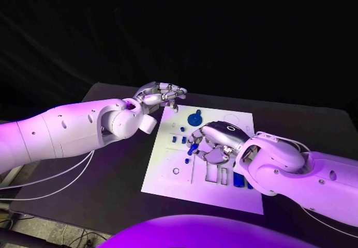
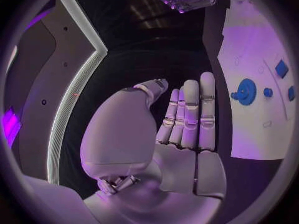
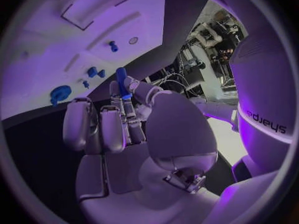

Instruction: Assemble the parts on the task board

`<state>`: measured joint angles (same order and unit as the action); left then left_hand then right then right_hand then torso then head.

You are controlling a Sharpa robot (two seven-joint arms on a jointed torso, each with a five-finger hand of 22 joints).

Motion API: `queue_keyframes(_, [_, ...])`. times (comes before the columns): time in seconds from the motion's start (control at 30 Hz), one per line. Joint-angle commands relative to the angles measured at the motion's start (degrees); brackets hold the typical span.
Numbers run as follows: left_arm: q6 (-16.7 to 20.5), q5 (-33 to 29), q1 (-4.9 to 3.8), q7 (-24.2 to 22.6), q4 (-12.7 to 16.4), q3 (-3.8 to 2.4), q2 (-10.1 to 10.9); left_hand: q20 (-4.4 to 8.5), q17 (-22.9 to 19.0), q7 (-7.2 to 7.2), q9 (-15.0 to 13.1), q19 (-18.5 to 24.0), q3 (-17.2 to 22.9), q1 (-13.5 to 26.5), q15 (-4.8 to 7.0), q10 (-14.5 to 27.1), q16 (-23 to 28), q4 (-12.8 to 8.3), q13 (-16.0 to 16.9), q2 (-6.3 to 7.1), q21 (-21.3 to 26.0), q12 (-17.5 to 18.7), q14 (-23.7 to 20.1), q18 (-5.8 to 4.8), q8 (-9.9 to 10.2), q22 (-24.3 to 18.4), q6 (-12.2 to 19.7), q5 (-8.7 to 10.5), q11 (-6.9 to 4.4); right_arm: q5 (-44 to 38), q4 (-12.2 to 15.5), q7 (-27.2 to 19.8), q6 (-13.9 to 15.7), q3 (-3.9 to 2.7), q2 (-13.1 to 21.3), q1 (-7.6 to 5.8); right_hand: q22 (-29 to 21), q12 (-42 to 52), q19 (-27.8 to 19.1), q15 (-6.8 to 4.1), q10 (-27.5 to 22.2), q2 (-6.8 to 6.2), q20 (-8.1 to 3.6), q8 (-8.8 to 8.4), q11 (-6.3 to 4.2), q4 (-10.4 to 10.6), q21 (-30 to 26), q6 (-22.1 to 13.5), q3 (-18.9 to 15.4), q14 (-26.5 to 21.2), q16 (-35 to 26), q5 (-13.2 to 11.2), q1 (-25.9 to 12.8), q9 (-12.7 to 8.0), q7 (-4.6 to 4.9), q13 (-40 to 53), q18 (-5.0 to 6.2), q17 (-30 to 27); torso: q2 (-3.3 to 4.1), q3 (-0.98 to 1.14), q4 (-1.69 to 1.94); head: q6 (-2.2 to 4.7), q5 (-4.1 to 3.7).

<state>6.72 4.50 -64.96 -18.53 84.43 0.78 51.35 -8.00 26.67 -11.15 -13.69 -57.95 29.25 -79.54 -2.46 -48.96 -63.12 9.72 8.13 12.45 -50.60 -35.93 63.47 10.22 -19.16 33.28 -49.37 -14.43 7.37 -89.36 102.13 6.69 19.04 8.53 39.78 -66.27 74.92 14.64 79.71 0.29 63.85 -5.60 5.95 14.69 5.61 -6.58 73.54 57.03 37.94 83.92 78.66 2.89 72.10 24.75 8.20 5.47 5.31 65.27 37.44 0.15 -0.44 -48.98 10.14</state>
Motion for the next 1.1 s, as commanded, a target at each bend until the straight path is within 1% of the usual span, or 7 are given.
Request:
queue_keyframes(0.03, [-1.1, -0.2, -0.05, -0.4, 0.0, -0.03, -0.3, -0.01, -0.1, 0.04, 0.0, -0.3, -0.2, -0.3, -0.28, 0.4, 0.3, 0.0, -0.1, -0.48, 0.4, 0.2, -0.2, 0.37, 0.3, 0.0, 0.5, 0.11, -0.1, -1.8, -0.3, -1.5, -0.6, 0.08, -1.6, 0.89, 1.9, -0.3, -0.2, -0.41, 1.2, 0.13, -0.08, 0.3, -1.14, -0.1, -0.4, 0.1, 0.1, 1.5, 0.3, 0.2, -0.2, 0.1, 0.12, -0.1, -0.82, 0.0, 0.05, 0.03, 0.05, 0.02, 0.32])
queue_keyframes(0.23, [-1.2, -0.2, -0.05, -0.3, -0.1, -0.03, -0.6, -0.01, -0.1, 0.04, 0.0, -0.3, -0.2, -0.3, -0.28, 0.4, 0.3, 0.0, -0.1, -0.49, 0.4, 0.2, -0.2, 0.37, 0.3, -0.1, 0.5, 0.11, -0.1, -3.2, -2.5, -2.1, -0.9, 0.42, -5.0, 3.09, 1.8, -0.3, -0.2, -0.39, 1.1, 0.1, -0.08, 0.26, -1.12, -0.1, -0.4, 0.0, 0.1, 1.5, 0.3, 0.2, -0.1, 0.1, 0.16, -0.1, -0.81, -0.1, 0.05, -0.03, 0.02, -0.15, 0.99])
queue_keyframes(0.43, [-1.3, -0.2, -0.05, -0.3, -0.1, -0.03, -0.7, -0.01, -0.1, 0.04, 0.0, -0.3, -0.2, -0.3, -0.28, 0.4, 0.3, 0.0, -0.1, -0.49, 0.4, 0.2, -0.2, 0.37, 0.3, -0.1, 0.5, 0.11, -0.1, -4.3, -4.6, -2.2, -1.4, 0.74, -6.8, 4.57, 1.8, -0.4, -0.2, -0.38, 1.1, 0.09, -0.07, 0.25, -1.11, -0.2, -0.5, 0.0, 0.1, 1.5, 0.2, 0.3, -0.1, 0.1, 0.18, -0.1, -0.78, -0.1, 0.09, 0.03, -0.05, -0.31, 1.44])
queue_keyframes(0.57, [-1.3, -0.2, -0.05, -0.2, -0.1, -0.03, -0.7, -0.01, -0.1, 0.04, 0.0, -0.3, -0.2, -0.3, -0.28, 0.4, 0.3, 0.0, -0.1, -0.49, 0.4, 0.2, -0.2, 0.37, 0.3, -0.1, 0.5, 0.11, -0.1, -4.7, -5.3, -2.2, -1.7, 0.93, -7.3, 5.09, 1.8, -0.4, -0.2, -0.38, 1.1, 0.09, -0.07, 0.25, -1.11, -0.2, -0.5, 0.0, 0.1, 1.5, 0.2, 0.3, -0.1, 0.1, 0.18, -0.1, -0.78, -0.1, 0.08, 0.04, -0.07, -0.46, 1.56])
queue_keyframes(0.8, [-1.4, -0.2, -0.05, -0.2, -0.1, -0.03, -0.8, -0.01, -0.1, 0.04, 0.0, -0.3, -0.2, -0.3, -0.28, 0.4, 0.3, 0.0, -0.1, -0.49, 0.4, 0.2, -0.2, 0.37, 0.3, -0.1, 0.5, 0.11, -0.1, -5.8, -6.0, -1.6, -2.1, 1.13, -7.9, 5.61, 1.7, -0.4, -0.3, -0.37, 1.1, 0.07, -0.07, 0.25, -1.08, -0.2, -0.6, -0.1, 0.1, 1.5, 0.2, 0.3, -0.1, 0.1, 0.2, -0.1, -0.77, -0.1, 0.08, 0.06, -0.14, -0.55, 1.66])
queue_keyframes(0.93, [-1.4, -0.2, -0.05, -0.2, -0.1, -0.03, -0.8, -0.01, -0.1, 0.04, 0.0, -0.3, -0.2, -0.3, -0.28, 0.4, 0.3, 0.0, -0.1, -0.49, 0.4, 0.2, -0.2, 0.37, 0.3, -0.1, 0.5, 0.11, -0.1, -6.9, -6.6, -0.7, -2.8, 1.2, -8.1, 5.8, 1.6, -0.4, -0.4, -0.35, 1.0, 0.06, -0.06, 0.25, -1.05, -0.2, -0.7, -0.1, 0.1, 1.5, 0.2, 0.3, -0.2, 0.1, 0.23, -0.1, -0.74, -0.3, 0.09, 0.08, -0.09, -0.65, 1.66])
queue_keyframes(1.1, [-1.4, -0.2, -0.05, -0.2, -0.1, -0.03, -0.8, -0.02, -0.1, 0.04, 0.0, -0.4, -0.3, -0.3, -0.29, 0.4, 0.3, 0.1, -0.1, -0.5, 0.5, 0.1, -0.3, 0.37, 0.3, -0.1, 0.5, 0.11, -0.09, -7.7, -7.0, 0.1, -3.3, 1.26, -8.2, 5.89, 1.5, -0.4, -0.4, -0.34, 1.0, 0.05, -0.06, 0.24, -1.04, -0.2, -0.8, -0.1, 0.1, 1.5, 0.2, 0.3, -0.2, 0.1, 0.24, -0.1, -0.7, -0.3, 0.09, 0.05, -0.1, -0.69, 1.67])
